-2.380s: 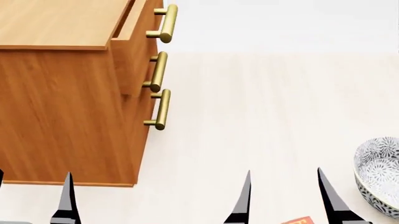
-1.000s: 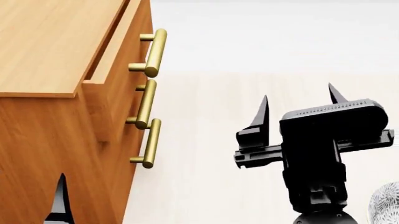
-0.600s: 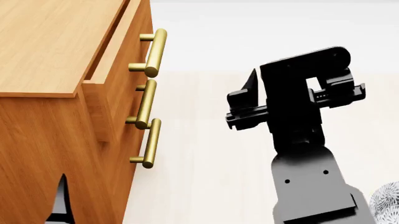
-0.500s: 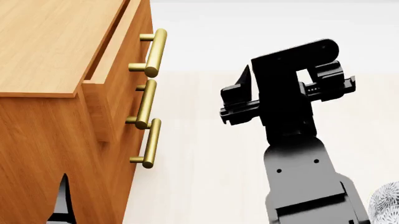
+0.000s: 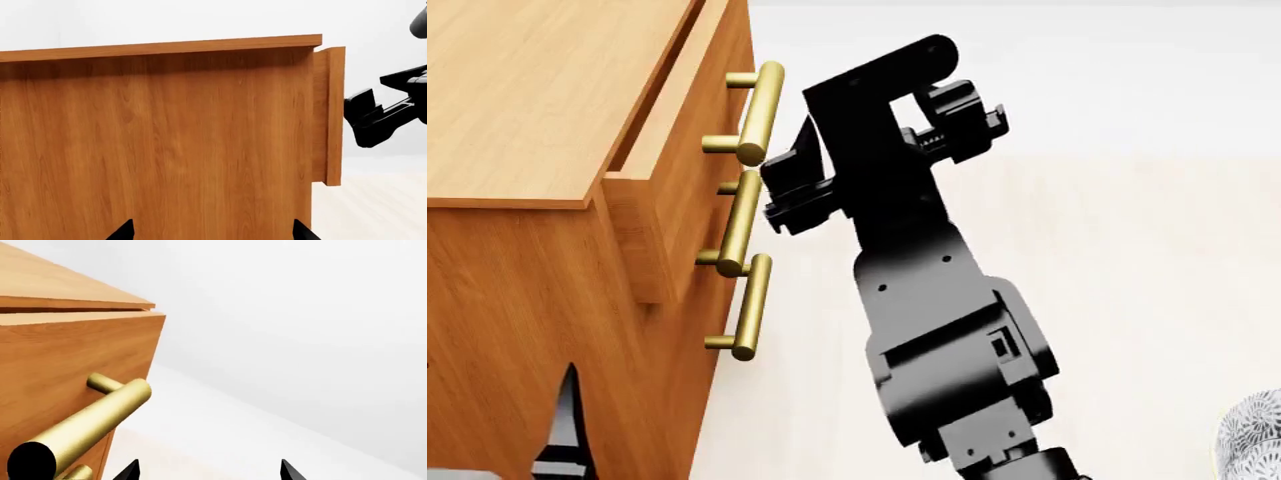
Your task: Close the top drawer of the cabinet and put the bowl on top of it.
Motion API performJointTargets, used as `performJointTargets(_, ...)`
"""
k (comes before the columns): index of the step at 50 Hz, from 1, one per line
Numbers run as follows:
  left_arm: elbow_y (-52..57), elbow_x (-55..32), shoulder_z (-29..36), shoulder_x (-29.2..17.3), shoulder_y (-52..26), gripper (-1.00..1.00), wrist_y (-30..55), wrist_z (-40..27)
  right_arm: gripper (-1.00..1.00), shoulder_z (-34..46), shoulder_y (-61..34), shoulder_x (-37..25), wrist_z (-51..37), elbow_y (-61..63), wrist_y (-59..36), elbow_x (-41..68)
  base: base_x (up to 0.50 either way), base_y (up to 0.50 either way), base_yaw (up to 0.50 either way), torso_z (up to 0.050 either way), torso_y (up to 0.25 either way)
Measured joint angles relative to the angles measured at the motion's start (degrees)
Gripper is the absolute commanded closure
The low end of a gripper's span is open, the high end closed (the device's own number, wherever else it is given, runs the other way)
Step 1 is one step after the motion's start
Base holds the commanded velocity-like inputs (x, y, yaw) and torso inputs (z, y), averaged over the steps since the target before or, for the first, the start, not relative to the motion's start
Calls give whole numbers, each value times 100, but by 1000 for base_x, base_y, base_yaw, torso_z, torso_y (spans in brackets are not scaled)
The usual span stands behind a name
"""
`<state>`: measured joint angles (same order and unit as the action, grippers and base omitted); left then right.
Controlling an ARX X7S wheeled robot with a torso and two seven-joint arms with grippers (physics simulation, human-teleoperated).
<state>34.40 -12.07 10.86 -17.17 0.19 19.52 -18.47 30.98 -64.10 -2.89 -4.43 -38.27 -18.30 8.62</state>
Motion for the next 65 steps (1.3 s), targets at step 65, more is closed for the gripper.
performJointTargets(65, -28, -179, 7, -120, 21, -100, -42, -128, -100, 5489, -1711, -2239, -2552, 1221, 1673, 4993, 0, 0, 1, 0, 0)
